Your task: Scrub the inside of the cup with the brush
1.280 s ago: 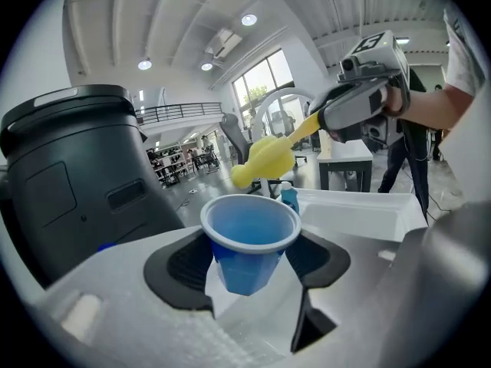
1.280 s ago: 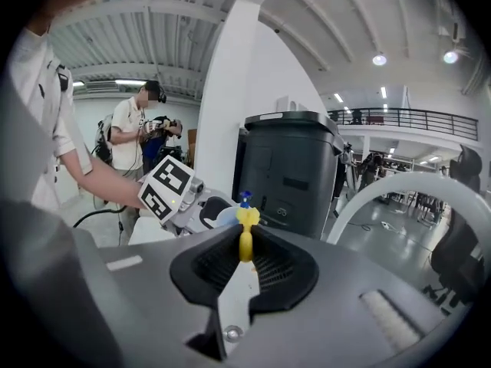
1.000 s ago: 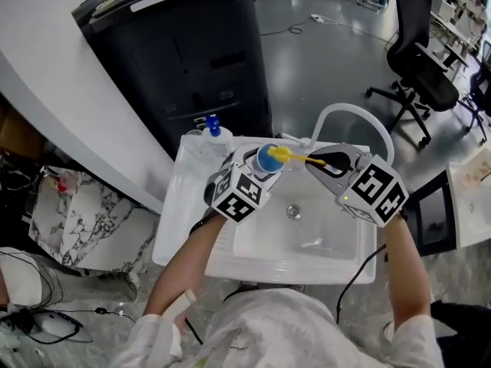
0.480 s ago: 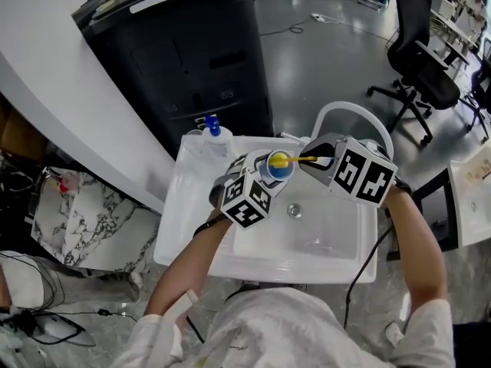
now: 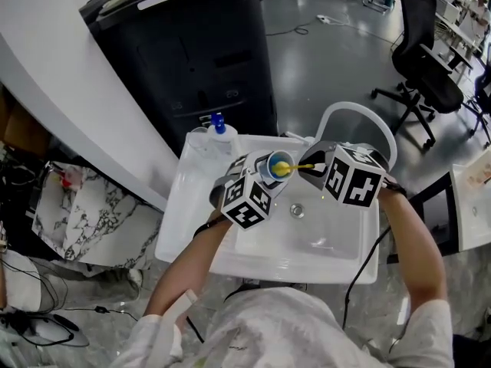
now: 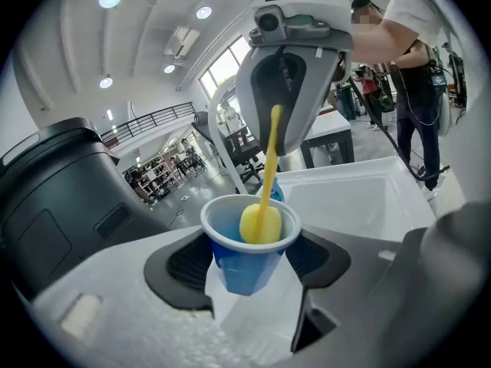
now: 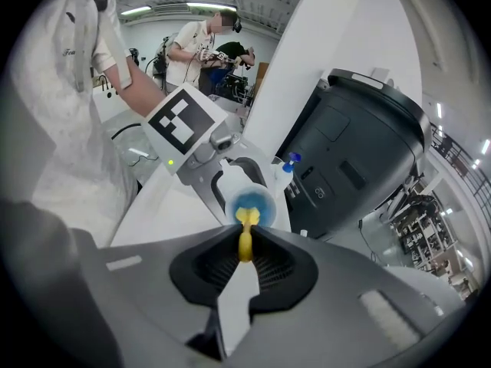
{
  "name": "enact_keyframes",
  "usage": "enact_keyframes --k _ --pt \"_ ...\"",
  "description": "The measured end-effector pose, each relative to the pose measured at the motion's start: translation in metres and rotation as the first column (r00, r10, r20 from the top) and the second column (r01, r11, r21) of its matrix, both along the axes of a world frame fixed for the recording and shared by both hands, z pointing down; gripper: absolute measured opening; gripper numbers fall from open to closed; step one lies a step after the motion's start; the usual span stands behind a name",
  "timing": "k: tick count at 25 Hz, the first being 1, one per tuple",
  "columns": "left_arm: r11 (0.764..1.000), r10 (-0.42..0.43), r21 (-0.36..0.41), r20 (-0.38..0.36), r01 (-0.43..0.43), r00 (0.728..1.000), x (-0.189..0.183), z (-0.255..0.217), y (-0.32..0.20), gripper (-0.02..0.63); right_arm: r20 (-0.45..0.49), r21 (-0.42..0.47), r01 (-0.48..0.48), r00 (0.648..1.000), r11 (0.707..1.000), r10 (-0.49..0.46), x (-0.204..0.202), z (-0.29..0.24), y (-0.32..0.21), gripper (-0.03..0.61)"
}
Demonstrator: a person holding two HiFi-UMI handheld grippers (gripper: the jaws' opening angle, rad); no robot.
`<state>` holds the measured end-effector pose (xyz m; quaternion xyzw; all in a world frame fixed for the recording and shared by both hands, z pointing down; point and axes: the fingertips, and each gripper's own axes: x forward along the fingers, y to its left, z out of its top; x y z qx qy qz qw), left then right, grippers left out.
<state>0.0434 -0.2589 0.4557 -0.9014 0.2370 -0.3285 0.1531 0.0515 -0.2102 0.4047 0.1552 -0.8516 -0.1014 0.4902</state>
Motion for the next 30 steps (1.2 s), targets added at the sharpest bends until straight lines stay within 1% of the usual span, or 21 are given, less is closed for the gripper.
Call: enact_keyframes --k 3,10,16,21,30 --pt "1.0 -0.016 -0.009 -0.005 0.016 1.0 -0.006 0.002 0.001 0.299 0.015 -0.012 0.011 1.0 1.0 -0.011 -0.009 0.004 0.008 0.034" --pt "0.999 -0.04 -0.015 -0.01 0.039 0.999 -0.018 0.005 0.002 0.299 0.028 0.015 0.033 0.999 0.999 -0.034 -0.027 0.0 0.012 0.034" --pt "0.999 -0.044 -0.017 -0.006 0.044 0.999 -0.022 0.007 0.006 0.299 0.045 0.035 0.043 0.998 0.998 -0.045 -0.036 -0.011 0.01 0.034" --pt "0.999 -0.046 -0.021 -0.008 0.045 0.999 -0.025 0.009 0.006 0.299 0.047 0.039 0.029 0.998 0.999 -0.031 -0.035 -0.015 0.002 0.034" --pt "0.999 -0.035 -0.025 -0.004 0.034 0.999 -0.024 0.011 0.006 0.299 0.001 0.039 -0.01 1.0 0.999 0.01 -0.024 -0.002 -0.009 0.034"
